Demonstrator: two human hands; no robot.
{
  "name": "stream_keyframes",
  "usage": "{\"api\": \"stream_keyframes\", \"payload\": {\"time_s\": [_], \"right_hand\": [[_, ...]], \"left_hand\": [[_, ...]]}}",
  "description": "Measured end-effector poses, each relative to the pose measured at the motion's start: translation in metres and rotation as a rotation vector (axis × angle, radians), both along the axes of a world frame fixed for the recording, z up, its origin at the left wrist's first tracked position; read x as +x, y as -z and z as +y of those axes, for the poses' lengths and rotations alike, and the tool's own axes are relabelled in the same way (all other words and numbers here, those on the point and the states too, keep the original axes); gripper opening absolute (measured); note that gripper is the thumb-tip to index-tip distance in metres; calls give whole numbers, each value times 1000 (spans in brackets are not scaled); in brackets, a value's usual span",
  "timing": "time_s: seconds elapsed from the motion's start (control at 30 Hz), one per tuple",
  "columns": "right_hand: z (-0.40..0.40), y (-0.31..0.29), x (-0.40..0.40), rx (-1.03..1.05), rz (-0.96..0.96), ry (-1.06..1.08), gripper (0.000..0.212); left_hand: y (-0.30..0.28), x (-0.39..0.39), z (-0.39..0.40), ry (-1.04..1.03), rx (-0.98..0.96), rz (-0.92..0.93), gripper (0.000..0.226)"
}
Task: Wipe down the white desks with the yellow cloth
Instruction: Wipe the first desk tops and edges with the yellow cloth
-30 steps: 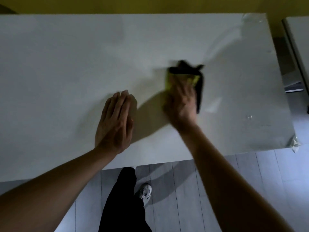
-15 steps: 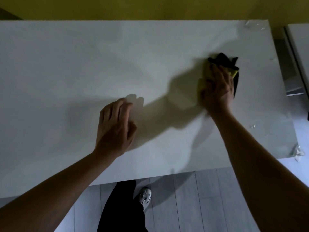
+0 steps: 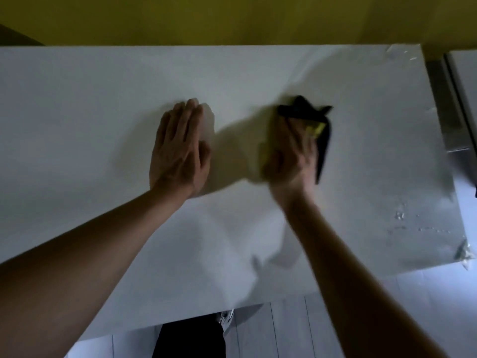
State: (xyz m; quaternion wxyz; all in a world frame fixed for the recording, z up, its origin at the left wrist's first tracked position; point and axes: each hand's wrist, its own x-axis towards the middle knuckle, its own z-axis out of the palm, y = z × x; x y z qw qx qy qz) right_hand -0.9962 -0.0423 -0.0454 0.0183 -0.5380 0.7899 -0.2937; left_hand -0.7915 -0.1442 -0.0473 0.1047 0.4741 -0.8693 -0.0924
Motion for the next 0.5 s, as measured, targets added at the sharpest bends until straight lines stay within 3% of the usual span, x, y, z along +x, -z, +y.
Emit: {"api": "stream_keyframes", "payload": {"time_s": [0.13,0.27,0.5], "right_hand": [[-24,-4,61,35,0,-245,51],[-29,-6,25,26,46,-348,50],[-41,-17,-60,117,-49,263,57]], "left_hand": [[0,3,0,11,-15,8,61],[0,3,-2,26,-11,32,63],[2,3,-2,10,-29,63,63]]}}
